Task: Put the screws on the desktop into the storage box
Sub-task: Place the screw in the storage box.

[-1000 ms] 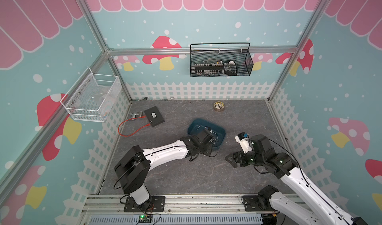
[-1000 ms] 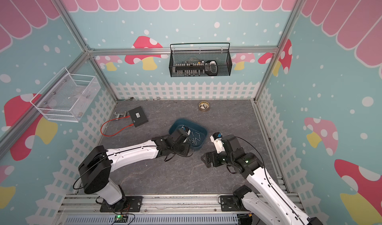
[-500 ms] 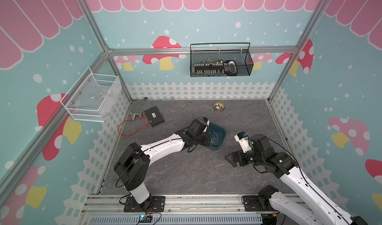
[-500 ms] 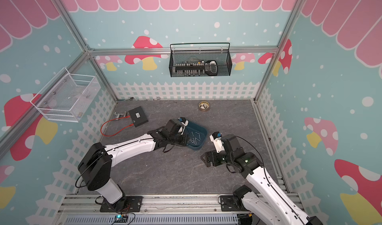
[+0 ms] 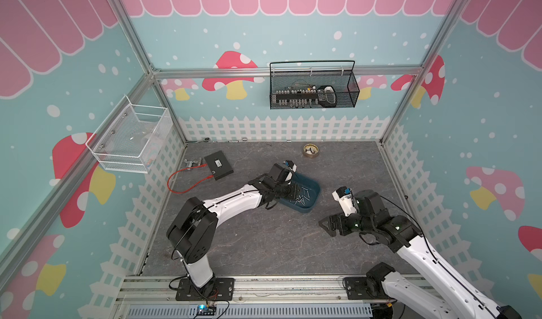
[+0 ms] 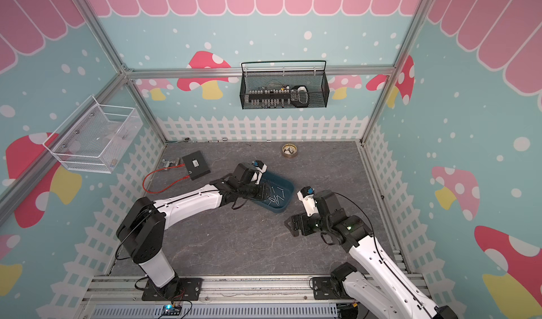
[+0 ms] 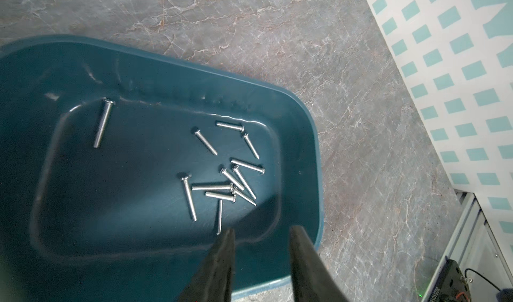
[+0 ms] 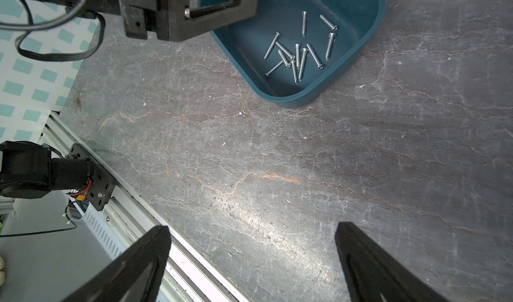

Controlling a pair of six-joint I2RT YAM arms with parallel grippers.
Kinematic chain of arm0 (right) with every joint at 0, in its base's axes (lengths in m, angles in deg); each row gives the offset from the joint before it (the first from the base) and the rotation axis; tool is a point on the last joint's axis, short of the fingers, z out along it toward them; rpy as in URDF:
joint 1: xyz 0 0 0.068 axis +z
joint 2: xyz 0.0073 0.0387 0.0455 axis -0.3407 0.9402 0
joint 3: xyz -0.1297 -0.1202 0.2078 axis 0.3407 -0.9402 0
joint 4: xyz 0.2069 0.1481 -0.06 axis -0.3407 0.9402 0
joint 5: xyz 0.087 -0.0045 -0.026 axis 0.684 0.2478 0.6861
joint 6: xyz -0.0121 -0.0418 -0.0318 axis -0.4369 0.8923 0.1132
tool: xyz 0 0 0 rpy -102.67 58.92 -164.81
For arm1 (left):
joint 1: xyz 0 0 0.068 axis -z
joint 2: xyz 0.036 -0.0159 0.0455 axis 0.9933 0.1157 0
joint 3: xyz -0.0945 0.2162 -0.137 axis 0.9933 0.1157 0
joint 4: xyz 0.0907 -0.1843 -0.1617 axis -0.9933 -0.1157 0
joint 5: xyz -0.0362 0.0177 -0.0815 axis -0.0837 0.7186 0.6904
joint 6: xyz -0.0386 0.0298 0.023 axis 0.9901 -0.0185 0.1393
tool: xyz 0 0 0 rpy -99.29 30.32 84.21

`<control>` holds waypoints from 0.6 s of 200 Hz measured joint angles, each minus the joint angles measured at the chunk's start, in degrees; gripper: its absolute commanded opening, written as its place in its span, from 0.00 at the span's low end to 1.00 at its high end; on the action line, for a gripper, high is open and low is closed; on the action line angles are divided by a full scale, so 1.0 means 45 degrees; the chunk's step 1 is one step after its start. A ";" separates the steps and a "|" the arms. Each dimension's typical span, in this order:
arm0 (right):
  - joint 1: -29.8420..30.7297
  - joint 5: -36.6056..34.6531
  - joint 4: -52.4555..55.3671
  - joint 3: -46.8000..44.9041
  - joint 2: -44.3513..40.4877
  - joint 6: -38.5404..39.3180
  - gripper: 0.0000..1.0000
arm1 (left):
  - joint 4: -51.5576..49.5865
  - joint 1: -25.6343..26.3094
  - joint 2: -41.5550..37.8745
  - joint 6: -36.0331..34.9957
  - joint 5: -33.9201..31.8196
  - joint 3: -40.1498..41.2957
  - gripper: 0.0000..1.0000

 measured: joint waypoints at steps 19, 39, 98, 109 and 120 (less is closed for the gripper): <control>0.0000 0.0000 0.0000 0.0000 0.0000 0.0000 0.99 | 0.0024 -0.0126 -0.0010 -0.0044 0.0126 0.0000 0.58; 0.0000 -0.0034 -0.0005 0.0000 0.0000 0.0005 0.99 | 0.0039 -0.0355 -0.0102 -0.0087 0.0296 0.0024 0.71; 0.0000 -0.0534 -0.0355 0.0000 0.0000 0.0058 0.99 | 0.0044 -0.1107 -0.1277 -0.0194 0.0690 0.1015 0.99; 0.0000 -0.0588 -0.0491 0.0000 0.0010 0.0102 0.99 | 0.0005 -0.1277 -0.1569 -0.0199 0.0704 0.1195 0.99; 0.0000 -0.0670 -0.0597 0.0029 0.0068 0.0141 0.99 | -0.0005 -0.1477 -0.1865 -0.0204 0.0709 0.1355 0.99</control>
